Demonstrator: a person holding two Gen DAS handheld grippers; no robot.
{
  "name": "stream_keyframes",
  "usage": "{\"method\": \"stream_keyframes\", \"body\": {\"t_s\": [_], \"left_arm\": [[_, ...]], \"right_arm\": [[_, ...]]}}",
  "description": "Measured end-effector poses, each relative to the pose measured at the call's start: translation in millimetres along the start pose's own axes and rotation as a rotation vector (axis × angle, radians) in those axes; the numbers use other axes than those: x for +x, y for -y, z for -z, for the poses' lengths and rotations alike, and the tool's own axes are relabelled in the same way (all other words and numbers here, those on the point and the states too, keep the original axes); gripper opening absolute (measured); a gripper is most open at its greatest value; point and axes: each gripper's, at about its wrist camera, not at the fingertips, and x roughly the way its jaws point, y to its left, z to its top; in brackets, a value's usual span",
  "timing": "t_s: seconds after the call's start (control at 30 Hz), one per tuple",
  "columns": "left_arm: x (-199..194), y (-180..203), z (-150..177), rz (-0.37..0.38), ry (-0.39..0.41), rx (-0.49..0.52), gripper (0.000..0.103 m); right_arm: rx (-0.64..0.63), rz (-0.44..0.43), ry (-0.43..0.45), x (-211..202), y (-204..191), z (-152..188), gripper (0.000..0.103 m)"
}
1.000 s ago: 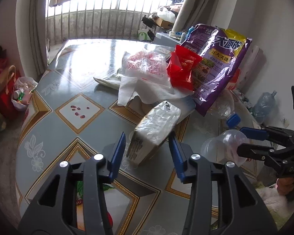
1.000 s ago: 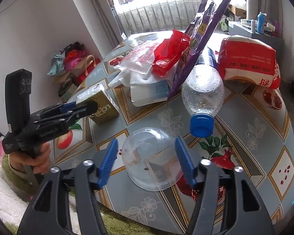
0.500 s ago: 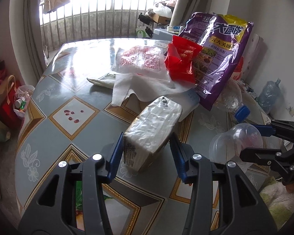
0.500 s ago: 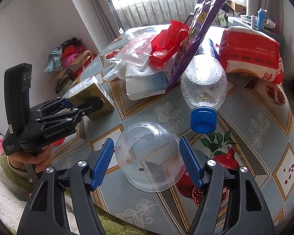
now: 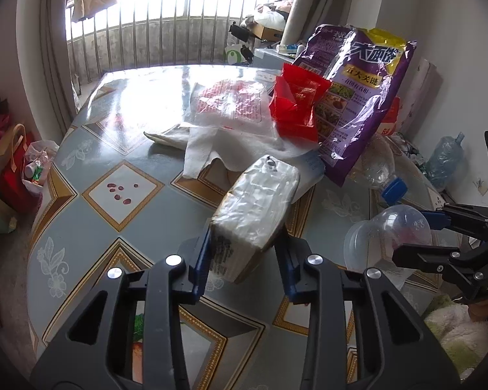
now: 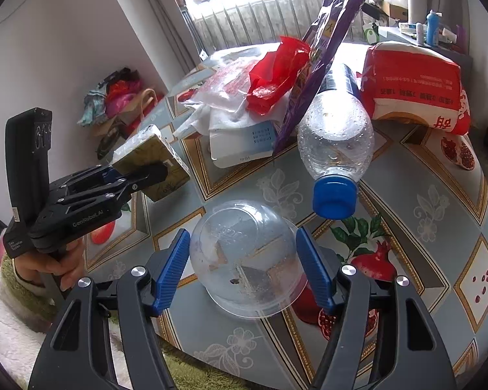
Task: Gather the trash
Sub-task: 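Grasp the small paper box with the left tool while the right tool grasps the clear cup lid, then carry box and lid over the wastebasket and open both tools to drop them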
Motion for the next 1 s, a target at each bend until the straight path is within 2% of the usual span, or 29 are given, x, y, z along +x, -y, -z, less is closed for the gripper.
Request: {"method": "stream_keyframes", "body": {"t_s": [0.17,0.33,0.53,0.67,0.73,0.83,0.93,1.0], "left_arm": [[-14,11,-5,0.005,0.008,0.014,0.033],[-35,33,-15,0.046,0.033,0.057,0.033],[-47,83,-39,0.155,0.068,0.159,0.033],[-38,132,-65,0.278,0.075,0.229,0.033],[-26,162,-79,0.353,0.053,0.244,0.033],[5,212,-100,0.466,-0.022,0.262,0.033],[44,271,-119,0.543,-0.121,0.293,0.033],[73,316,-128,0.568,-0.189,0.322,0.033]], "right_arm": [[0.011,-0.028,0.031,-14,6,3,0.065],[0.034,-0.065,0.092,-40,16,8,0.065],[0.118,-0.041,0.182,-87,47,18,0.065],[0.225,0.027,0.277,-131,89,28,0.065],[0.294,0.094,0.340,-155,114,39,0.065],[0.422,0.220,0.415,-188,159,58,0.065],[0.598,0.327,0.451,-214,212,81,0.065],[0.729,0.386,0.470,-225,253,98,0.065]]}}
